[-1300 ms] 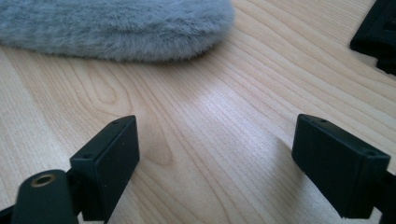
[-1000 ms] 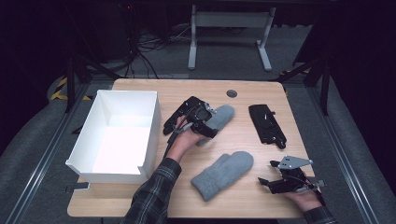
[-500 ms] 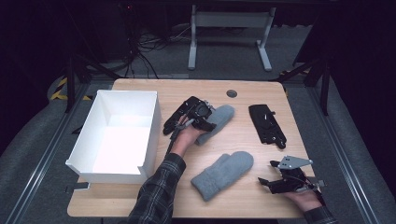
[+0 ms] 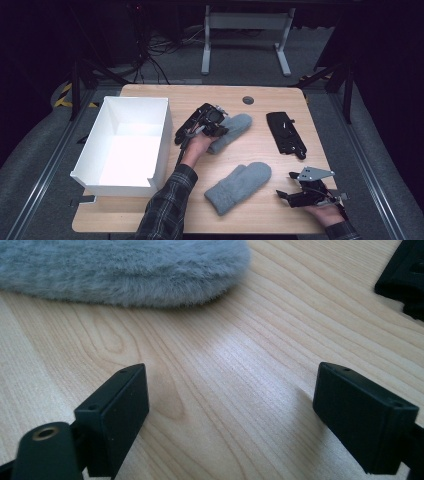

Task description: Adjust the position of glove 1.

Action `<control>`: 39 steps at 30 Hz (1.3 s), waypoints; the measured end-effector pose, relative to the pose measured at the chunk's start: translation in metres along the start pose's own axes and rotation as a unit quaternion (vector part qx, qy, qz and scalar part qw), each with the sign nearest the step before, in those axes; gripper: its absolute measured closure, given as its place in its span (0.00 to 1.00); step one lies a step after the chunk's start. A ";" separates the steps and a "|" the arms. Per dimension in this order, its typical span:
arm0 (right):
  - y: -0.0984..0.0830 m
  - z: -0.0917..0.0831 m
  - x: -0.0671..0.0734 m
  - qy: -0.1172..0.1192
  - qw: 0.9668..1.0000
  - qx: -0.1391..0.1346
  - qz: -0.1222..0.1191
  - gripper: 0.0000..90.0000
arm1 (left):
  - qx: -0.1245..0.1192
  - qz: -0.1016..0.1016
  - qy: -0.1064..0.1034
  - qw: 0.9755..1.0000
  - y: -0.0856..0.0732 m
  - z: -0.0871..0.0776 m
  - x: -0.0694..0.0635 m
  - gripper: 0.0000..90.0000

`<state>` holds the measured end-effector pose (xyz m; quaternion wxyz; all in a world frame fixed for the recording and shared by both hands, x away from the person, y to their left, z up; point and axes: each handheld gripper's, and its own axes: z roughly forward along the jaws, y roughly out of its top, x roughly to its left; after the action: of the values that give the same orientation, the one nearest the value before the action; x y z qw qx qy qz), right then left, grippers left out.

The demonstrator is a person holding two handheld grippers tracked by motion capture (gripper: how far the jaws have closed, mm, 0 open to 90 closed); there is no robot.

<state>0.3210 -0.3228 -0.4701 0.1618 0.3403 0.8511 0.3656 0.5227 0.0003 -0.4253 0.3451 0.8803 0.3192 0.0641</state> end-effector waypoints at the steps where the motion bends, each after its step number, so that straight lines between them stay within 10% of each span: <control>1: 0.000 0.000 0.000 0.000 1.000 0.000 0.000 0.17 | -0.002 0.002 -0.001 1.000 0.000 -0.002 -0.002 0.94; 39: 0.000 0.000 0.000 -0.002 1.000 0.000 0.002 0.17 | -0.043 0.005 -0.070 0.997 -0.041 -0.090 -0.100 0.94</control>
<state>0.3212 -0.3221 -0.4700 0.1627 0.3428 0.8502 0.3648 0.3921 0.0137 -0.3733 0.4039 0.8685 0.2869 0.0175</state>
